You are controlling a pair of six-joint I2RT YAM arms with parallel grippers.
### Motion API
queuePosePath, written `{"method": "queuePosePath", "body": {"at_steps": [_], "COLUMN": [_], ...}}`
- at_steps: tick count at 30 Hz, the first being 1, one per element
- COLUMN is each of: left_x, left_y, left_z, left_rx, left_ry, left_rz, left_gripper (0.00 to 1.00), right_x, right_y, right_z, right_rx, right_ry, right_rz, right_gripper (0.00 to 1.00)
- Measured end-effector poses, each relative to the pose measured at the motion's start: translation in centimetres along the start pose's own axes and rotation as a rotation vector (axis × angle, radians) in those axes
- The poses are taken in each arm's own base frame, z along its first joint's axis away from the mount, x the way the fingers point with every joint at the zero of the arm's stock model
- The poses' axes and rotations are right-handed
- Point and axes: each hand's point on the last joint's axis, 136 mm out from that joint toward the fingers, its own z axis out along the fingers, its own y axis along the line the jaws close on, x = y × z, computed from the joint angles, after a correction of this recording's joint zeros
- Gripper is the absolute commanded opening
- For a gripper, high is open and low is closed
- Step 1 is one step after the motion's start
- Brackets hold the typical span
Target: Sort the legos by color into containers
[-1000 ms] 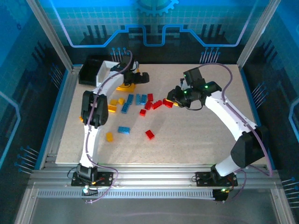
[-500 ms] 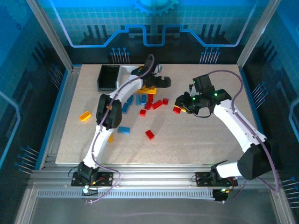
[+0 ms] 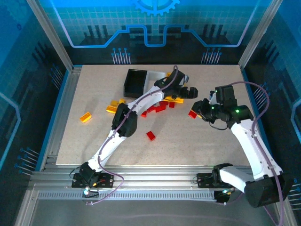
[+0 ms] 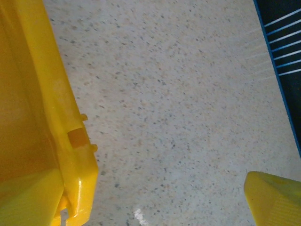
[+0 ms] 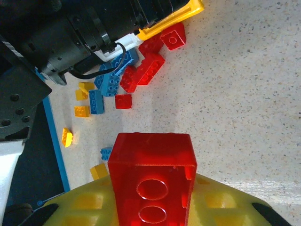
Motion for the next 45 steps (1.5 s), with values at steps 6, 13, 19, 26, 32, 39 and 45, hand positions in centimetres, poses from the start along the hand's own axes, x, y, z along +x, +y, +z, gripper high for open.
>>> {"method": "queuePosePath", "body": {"at_steps": [6,13,19,26,32,39,45], "left_x": [-1.8,-7.0,-9.4,-2.1,9.2,14.7,14.9], "left_y": [1.0,2.1,3.1,8.4,11.7,13.0,13.0], "left_z": [-0.9,-8.3,-21.8,-32.0,-31.7,-33.3,-33.6], "left_rx": [0.014,0.001,-0.055,-0.201,-0.293,-0.353,-0.361], "left_ry": [-0.033,-0.142,-0.288,-0.329,-0.152,-0.088,-0.086], "left_rz": [-0.028,-0.061,-0.102,-0.173,-0.24,-0.273,-0.272], "left_gripper": [0.99,0.99,0.99,0.99,0.99,0.99,0.99], "right_x": [0.3,-1.8,-6.1,-10.7,-12.6,-12.4,-12.1], "right_y": [-0.5,0.1,2.9,7.6,7.8,3.9,2.7], "right_z": [0.0,2.3,6.2,14.5,21.4,25.1,25.3], "right_rx": [0.006,0.051,0.08,0.11,0.183,0.318,0.359], "right_ry": [-0.003,0.027,0.056,0.128,0.183,0.242,0.263], "right_rz": [0.021,0.039,0.015,-0.105,-0.17,-0.18,-0.205], "right_gripper": [0.27,0.27,0.27,0.28,0.28,0.44,0.58]}}
